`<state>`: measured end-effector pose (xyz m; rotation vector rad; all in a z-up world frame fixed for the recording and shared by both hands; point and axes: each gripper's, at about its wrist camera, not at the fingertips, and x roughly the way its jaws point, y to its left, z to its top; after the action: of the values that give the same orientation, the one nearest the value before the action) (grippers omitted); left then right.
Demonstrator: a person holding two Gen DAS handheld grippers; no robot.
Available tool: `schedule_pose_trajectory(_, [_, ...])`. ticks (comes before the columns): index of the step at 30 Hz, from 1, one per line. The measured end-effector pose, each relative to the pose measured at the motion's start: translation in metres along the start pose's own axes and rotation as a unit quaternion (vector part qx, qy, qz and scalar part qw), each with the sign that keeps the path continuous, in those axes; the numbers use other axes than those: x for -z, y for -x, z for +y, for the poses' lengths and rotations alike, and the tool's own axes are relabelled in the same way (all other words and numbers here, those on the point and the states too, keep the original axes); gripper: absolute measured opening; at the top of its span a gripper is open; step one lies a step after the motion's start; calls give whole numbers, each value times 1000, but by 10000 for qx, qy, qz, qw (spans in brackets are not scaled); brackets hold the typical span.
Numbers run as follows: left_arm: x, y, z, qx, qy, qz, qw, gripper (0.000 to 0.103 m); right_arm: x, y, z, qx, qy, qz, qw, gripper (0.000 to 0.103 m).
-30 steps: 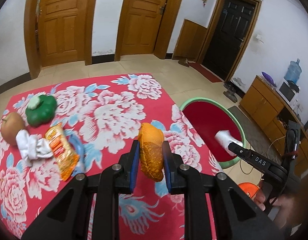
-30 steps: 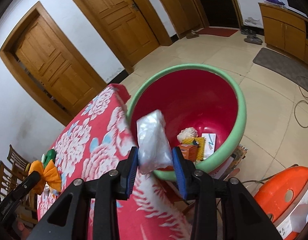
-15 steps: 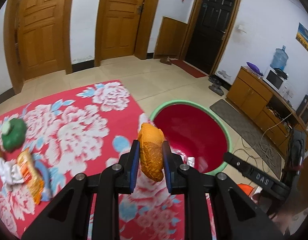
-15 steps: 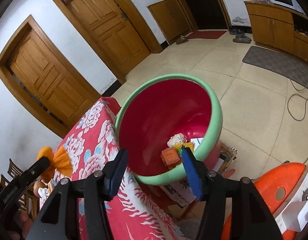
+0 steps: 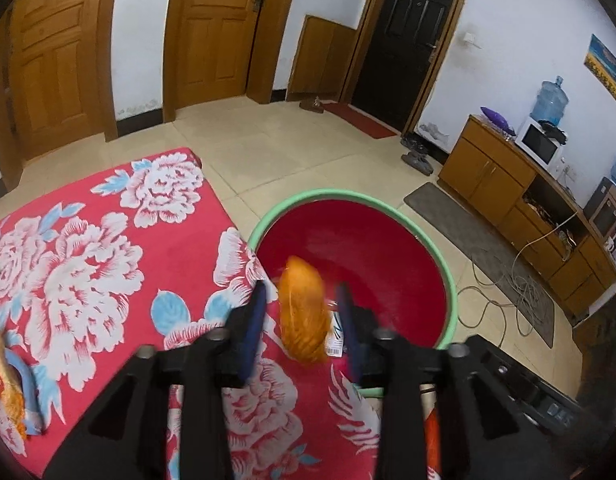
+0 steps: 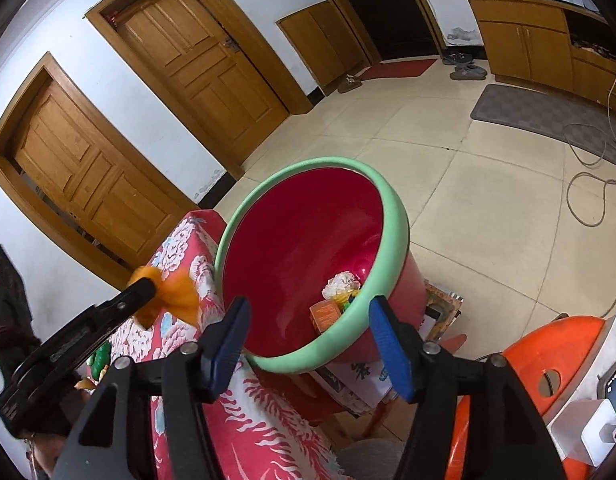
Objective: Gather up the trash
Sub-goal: 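Carry the orange mesh item over the red bin and open the left gripper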
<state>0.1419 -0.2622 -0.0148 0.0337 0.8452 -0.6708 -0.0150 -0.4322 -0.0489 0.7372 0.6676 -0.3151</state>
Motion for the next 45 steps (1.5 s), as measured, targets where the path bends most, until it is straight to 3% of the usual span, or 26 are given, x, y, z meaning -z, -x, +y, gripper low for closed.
schedule_pose_trajectory(10, [11, 6, 11, -161, 239, 80, 9996, 53, 1, 4, 0, -62, 24, 16, 10000, 70])
schedule_pose_trajectory(22, [21, -7, 15, -267, 201, 318, 9989, 53, 5, 11, 6, -134, 95, -28, 9999, 70])
schedule_pose_trajectory(24, [23, -13, 15, -248, 196, 386, 9988, 46, 5, 11, 6, -140, 82, -26, 9999, 70])
schedule_pose_trajectory(28, [26, -28, 21, -205, 381, 676, 9968, 20, 5, 10, 4, -145, 53, -21, 9999, 70])
schedule_pose_trajectory(32, [24, -30, 23, -32, 600, 696, 9958, 16, 3, 9, 0, -135, 19, -4, 9999, 70])
schedule_pose_trajectory(41, [4, -36, 1, 169, 474, 490, 9975, 17, 1, 7, -4, -39, -19, -17, 10000, 70])
schedule_pose_trajectory(45, [1, -34, -5, 69, 353, 448, 9983, 31, 1, 6, -4, -7, -30, -9, 10000, 70])
